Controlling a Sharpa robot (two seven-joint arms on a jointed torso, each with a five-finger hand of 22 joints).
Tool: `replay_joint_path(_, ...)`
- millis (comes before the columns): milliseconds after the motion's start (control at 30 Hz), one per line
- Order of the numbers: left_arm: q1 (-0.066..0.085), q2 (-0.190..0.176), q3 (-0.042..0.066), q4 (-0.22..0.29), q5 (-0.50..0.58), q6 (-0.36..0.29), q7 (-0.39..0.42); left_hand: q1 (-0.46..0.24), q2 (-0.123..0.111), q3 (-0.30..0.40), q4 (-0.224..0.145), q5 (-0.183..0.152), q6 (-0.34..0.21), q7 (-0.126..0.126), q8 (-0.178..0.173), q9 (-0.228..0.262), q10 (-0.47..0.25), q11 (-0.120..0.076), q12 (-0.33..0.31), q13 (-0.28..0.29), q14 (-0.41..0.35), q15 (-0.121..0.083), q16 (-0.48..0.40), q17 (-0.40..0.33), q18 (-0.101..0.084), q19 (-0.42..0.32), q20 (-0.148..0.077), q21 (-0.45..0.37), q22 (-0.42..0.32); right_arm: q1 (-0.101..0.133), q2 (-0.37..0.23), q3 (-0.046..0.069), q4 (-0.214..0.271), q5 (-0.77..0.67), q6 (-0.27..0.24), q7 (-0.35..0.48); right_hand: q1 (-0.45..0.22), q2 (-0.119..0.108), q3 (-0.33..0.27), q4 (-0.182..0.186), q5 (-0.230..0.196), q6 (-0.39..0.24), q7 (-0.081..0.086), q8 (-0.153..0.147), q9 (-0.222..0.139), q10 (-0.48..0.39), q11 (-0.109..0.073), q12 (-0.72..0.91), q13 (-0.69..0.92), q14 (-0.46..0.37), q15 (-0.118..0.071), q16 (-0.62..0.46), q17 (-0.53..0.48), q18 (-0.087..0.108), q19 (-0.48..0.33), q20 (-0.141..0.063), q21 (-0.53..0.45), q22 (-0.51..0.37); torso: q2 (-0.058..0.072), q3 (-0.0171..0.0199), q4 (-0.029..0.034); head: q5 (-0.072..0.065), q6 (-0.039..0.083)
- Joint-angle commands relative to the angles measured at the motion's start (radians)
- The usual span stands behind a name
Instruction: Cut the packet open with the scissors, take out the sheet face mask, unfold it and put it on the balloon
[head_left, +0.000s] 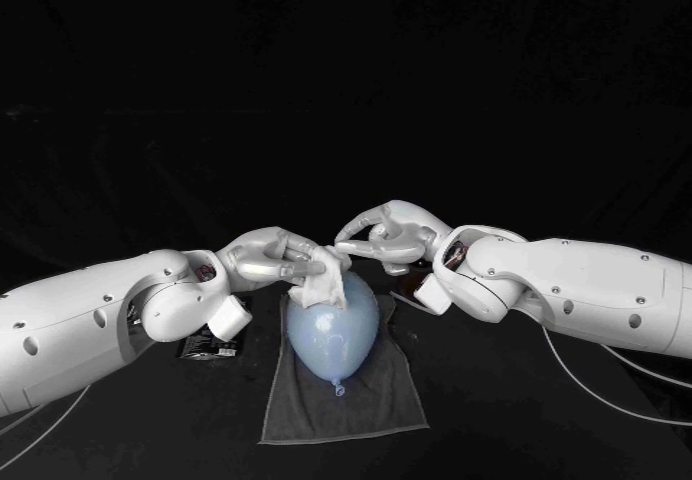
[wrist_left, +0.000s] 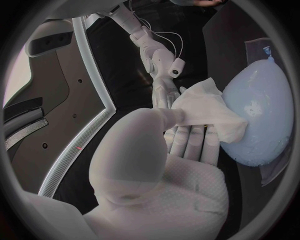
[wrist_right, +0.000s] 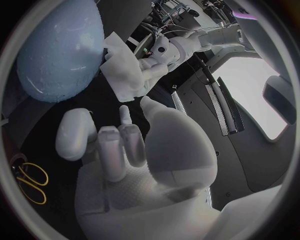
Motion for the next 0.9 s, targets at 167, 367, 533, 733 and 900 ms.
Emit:
replay_joint_path(167, 0.001, -0.001, 0.001, 0.006, -0.018, 0.020, 0.018, -0.012, -0.002, 0.005, -0.006, 0.002, 0.009, -0.003, -0.004, 0.000, 0.003, -0.003, 0.003, 0.000, 0.007, -0.002, -0.006, 0.000, 0.018, -0.002, -0.008, 0.006, 0.002, -0.006, 0.004, -0.001, -0.004, -0.009, 0.085, -0.010, 0.039, 0.016, 0.005, -0.019, -0.004, 0.051, -0.012, 0.001, -0.001, 0.013, -0.008, 0.006, 0.164, 0.106, -0.005, 0.004, 0.264, 0.007, 0.001, 0.001, 0.004, 0.154, 0.000, 0.0000, -0.0001, 0.002, -0.003)
replay_joint_path(367, 0.001, -0.002, 0.001, 0.007, -0.018, 0.019, 0.021, -0.014, -0.002, 0.005, -0.007, 0.002, 0.009, -0.004, -0.005, 0.000, 0.004, -0.004, 0.003, 0.000, 0.007, -0.002, -0.006, 0.000, 0.018, -0.002, -0.008, 0.007, 0.003, -0.011, 0.005, -0.002, -0.003, -0.020, 0.107, -0.017, 0.046, 0.018, 0.002, -0.022, -0.004, 0.069, -0.019, 0.002, -0.003, 0.014, -0.014, 0.007, 0.165, 0.106, -0.010, 0.004, 0.264, 0.007, 0.001, -0.003, 0.006, 0.154, 0.000, -0.0001, -0.0003, 0.003, -0.006)
replay_joint_path(533, 0.001, -0.002, 0.001, 0.008, -0.018, 0.021, 0.023, -0.016, -0.001, 0.006, -0.009, 0.002, 0.010, -0.005, -0.005, 0.000, 0.005, -0.005, 0.003, 0.000, 0.008, -0.003, -0.007, 0.000, 0.018, -0.003, -0.009, 0.009, 0.003, -0.013, 0.009, -0.002, -0.010, -0.023, 0.110, -0.019, 0.053, 0.016, 0.001, -0.027, -0.004, 0.071, -0.021, -0.002, -0.005, 0.015, -0.016, 0.008, 0.166, 0.106, -0.012, 0.004, 0.264, 0.007, 0.001, -0.005, 0.006, 0.155, 0.000, -0.0001, 0.0000, 0.002, -0.007)
replay_joint_path(733, 0.001, -0.003, 0.001, 0.010, -0.019, 0.025, 0.023, -0.018, -0.001, 0.007, -0.012, 0.002, 0.012, -0.007, -0.004, 0.000, 0.007, -0.006, 0.003, 0.000, 0.009, -0.003, -0.008, 0.000, 0.018, -0.003, -0.009, 0.010, 0.004, -0.016, 0.014, -0.003, -0.015, -0.020, 0.095, -0.012, 0.077, 0.027, 0.010, -0.041, -0.004, 0.079, -0.023, -0.008, -0.010, 0.017, -0.019, 0.009, 0.168, 0.106, -0.015, 0.004, 0.264, 0.006, 0.003, -0.009, 0.011, 0.156, 0.000, 0.0001, 0.0002, 0.001, -0.008)
replay_joint_path(900, 0.001, -0.004, 0.001, 0.010, -0.020, 0.027, 0.022, -0.018, -0.001, 0.007, -0.012, 0.002, 0.012, -0.007, -0.004, 0.000, 0.007, -0.006, 0.003, 0.000, 0.009, -0.003, -0.008, 0.000, 0.018, -0.003, -0.009, 0.010, 0.004, -0.018, 0.014, -0.003, -0.017, -0.002, 0.066, -0.005, 0.138, 0.058, 0.049, -0.088, -0.004, 0.133, -0.045, 0.017, 0.000, 0.025, -0.038, 0.015, 0.175, 0.106, -0.029, 0.004, 0.264, 0.004, 0.008, -0.018, 0.025, 0.159, 0.000, -0.0001, -0.0001, 0.001, -0.009)
